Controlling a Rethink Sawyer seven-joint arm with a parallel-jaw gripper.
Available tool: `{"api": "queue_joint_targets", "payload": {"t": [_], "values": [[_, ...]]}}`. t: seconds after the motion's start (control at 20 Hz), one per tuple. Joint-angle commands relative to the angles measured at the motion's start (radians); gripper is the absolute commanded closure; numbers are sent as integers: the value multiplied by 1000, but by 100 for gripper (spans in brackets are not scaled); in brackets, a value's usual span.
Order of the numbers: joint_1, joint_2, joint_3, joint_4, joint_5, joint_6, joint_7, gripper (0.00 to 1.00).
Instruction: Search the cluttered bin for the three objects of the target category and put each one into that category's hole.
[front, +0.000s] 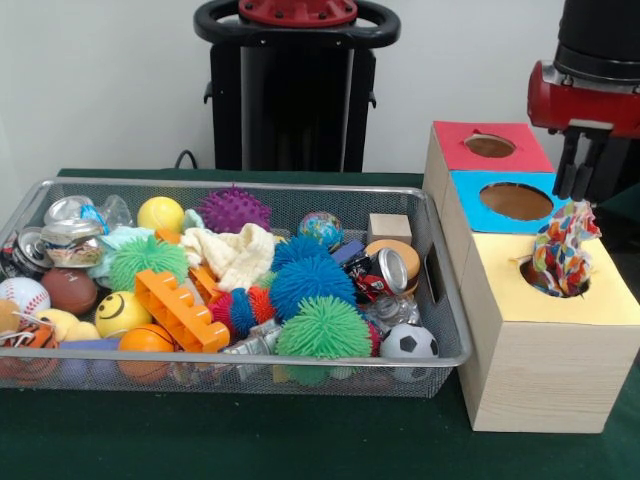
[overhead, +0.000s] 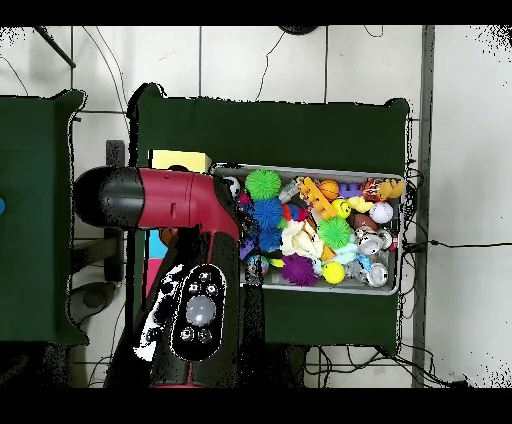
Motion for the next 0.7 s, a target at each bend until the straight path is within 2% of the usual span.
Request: {"api": "queue_joint_targets", "payload": {"t": [0.05,0.7], "values": [[-10,48,39,9,-1,9,188,100],[-20,84,64,47,8,-61,180,100]]}}
